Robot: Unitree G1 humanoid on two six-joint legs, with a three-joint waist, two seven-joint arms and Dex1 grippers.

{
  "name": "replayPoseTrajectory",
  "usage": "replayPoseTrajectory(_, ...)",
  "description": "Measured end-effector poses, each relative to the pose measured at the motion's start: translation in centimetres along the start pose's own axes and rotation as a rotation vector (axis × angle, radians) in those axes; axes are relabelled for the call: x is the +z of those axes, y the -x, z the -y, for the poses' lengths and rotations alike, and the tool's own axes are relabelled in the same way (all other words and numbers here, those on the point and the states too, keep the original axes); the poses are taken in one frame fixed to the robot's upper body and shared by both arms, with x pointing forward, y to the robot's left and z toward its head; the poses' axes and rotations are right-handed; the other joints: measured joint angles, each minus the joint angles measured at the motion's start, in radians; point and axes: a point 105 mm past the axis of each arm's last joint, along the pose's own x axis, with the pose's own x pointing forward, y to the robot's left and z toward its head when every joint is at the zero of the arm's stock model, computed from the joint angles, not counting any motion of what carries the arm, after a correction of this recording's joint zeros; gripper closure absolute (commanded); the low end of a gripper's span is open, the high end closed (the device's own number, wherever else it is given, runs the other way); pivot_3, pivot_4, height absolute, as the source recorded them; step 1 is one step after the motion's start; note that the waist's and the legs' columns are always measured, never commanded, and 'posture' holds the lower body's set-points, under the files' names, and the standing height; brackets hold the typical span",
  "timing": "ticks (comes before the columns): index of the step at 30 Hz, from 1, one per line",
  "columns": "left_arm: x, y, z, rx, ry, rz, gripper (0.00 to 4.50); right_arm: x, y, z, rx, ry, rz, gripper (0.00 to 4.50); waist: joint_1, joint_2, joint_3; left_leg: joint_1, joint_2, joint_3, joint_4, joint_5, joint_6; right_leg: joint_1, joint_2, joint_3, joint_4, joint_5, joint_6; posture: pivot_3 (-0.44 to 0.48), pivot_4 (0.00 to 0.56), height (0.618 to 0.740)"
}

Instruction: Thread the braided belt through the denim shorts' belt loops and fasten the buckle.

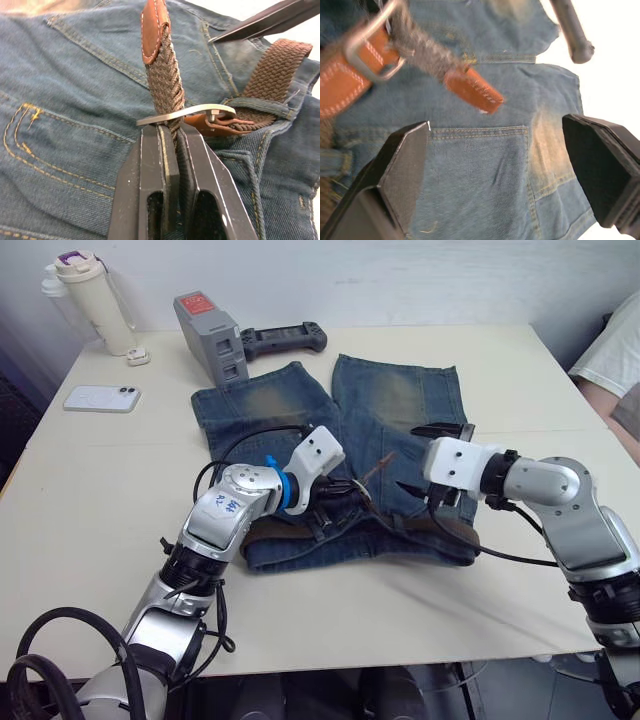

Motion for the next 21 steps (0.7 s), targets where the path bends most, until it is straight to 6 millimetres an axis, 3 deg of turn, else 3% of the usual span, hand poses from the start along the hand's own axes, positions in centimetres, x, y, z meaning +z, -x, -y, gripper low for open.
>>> replayPoseTrajectory(5, 0.2, 0.0, 0.1, -0.001, -0.062, -0.002, 4.50, 0.4, -1.1, -0.7, 0.071, 0.102, 0.031, 0.03, 0.000, 0.000, 0.000, 0.000, 0.000, 0.000, 0.000, 0.000, 0.000, 0.000, 0.000, 0.000, 0.001, 0.000, 0.000, 0.000, 0.150, 0.664)
replayPoseTrajectory(8, 0.2, 0.0, 0.1, 0.001, -0.074, -0.004, 4.50, 1.0, -1.3, -0.5, 0.078, 0.151, 0.052, 0.83, 0.000, 0.000, 0.000, 0.000, 0.000, 0.000, 0.000, 0.000, 0.000, 0.000, 0.000, 0.000, 0.001, 0.000, 0.000, 0.000, 0.150, 0.664)
replayPoseTrajectory(16, 0.1, 0.0, 0.0, 0.009, -0.089, -0.013, 4.50, 1.1, -1.5, -0.6, 0.090, 0.183, 0.063, 4.35, 0.000, 0.000, 0.000, 0.000, 0.000, 0.000, 0.000, 0.000, 0.000, 0.000, 0.000, 0.000, 0.002, 0.000, 0.000, 0.000, 0.150, 0.664)
replayPoseTrajectory(21, 0.2, 0.0, 0.0, 0.010, -0.091, -0.011, 4.50, 1.2, -1.5, -0.7, 0.094, 0.181, 0.066, 4.44, 0.000, 0.000, 0.000, 0.000, 0.000, 0.000, 0.001, 0.000, 0.000, 0.000, 0.000, 0.000, 0.003, 0.000, 0.000, 0.000, 0.150, 0.664)
